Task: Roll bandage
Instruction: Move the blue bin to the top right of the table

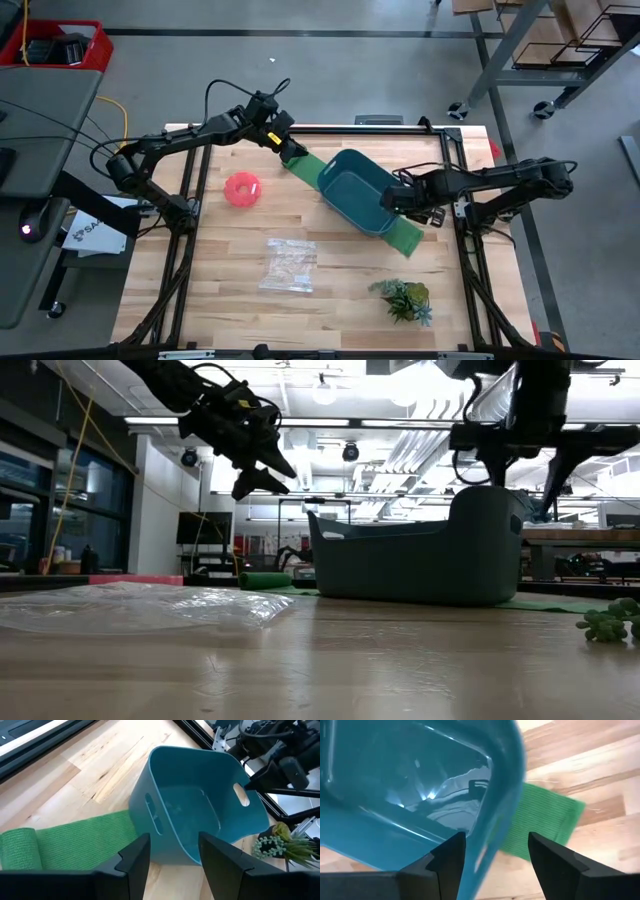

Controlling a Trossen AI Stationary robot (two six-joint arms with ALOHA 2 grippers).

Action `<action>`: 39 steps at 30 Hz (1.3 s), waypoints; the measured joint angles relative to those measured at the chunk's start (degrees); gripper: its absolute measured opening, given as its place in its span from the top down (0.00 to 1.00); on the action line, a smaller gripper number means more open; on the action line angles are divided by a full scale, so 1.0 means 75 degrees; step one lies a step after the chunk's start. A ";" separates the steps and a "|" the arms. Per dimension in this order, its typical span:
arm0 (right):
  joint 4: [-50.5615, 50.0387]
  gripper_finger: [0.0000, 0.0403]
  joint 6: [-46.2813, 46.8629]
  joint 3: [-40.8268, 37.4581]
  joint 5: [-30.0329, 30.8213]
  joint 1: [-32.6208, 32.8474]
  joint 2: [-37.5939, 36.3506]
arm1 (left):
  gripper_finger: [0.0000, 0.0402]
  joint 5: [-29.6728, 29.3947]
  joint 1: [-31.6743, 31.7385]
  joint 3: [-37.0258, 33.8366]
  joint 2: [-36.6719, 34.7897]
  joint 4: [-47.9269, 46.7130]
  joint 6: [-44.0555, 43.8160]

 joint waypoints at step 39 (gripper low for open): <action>-0.2333 1.00 -0.0838 0.0003 0.2679 -0.2066 -0.2239 | 0.59 0.0082 0.0050 0.0000 -0.0239 0.0585 -0.0074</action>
